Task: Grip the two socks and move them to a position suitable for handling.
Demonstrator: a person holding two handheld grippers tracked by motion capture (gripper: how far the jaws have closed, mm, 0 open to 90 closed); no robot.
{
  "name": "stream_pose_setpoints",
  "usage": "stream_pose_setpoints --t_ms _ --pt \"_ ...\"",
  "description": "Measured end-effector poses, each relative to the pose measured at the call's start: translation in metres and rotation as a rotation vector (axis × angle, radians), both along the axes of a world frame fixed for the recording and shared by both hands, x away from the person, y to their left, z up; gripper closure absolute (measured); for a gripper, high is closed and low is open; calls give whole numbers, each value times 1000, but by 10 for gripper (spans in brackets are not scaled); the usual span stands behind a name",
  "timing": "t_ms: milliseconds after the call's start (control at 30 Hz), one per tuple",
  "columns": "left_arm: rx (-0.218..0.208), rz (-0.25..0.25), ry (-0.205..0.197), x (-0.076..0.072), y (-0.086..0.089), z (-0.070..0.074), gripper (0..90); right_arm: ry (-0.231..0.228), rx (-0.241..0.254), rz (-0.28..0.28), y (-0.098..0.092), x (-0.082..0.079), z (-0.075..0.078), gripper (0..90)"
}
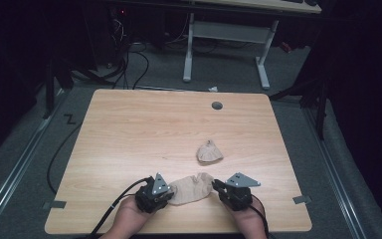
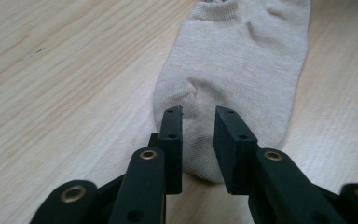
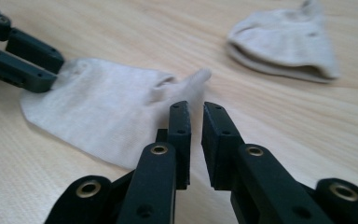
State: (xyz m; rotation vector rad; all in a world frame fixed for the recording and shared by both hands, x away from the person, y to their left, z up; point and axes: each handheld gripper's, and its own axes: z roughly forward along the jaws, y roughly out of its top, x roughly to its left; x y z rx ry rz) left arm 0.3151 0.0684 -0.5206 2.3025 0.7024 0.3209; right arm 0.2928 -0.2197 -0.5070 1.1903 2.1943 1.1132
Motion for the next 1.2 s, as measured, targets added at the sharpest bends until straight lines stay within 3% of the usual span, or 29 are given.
stream_pose_setpoints --t_ms 100,167,233,400,533,667,800,900,1200 --pt "-22 31 -17 5 6 6 721 -28 -11 3 1 2 5 811" --pt "-87 44 -2 9 4 13 720 -19 -30 19 8 7 3 815" --pt "-120 33 0 9 -2 16 719 0 -42 36 14 13 -1 824" --pt "-57 -14 22 10 -21 1 710 44 -144 53 27 27 -15 828" --pt "-44 -15 32 11 -15 -2 712 71 -128 86 26 20 -18 827" --pt "-39 -22 44 5 -3 -1 712 92 -100 138 29 2 -19 823" --pt "-43 -32 50 -1 2 3 693 71 -131 180 36 -12 -15 785" --pt "-112 -12 43 0 8 14 673 47 -108 166 34 -12 -9 771" --pt "-152 74 -3 6 37 20 608 -12 -73 68 16 -1 -2 757"
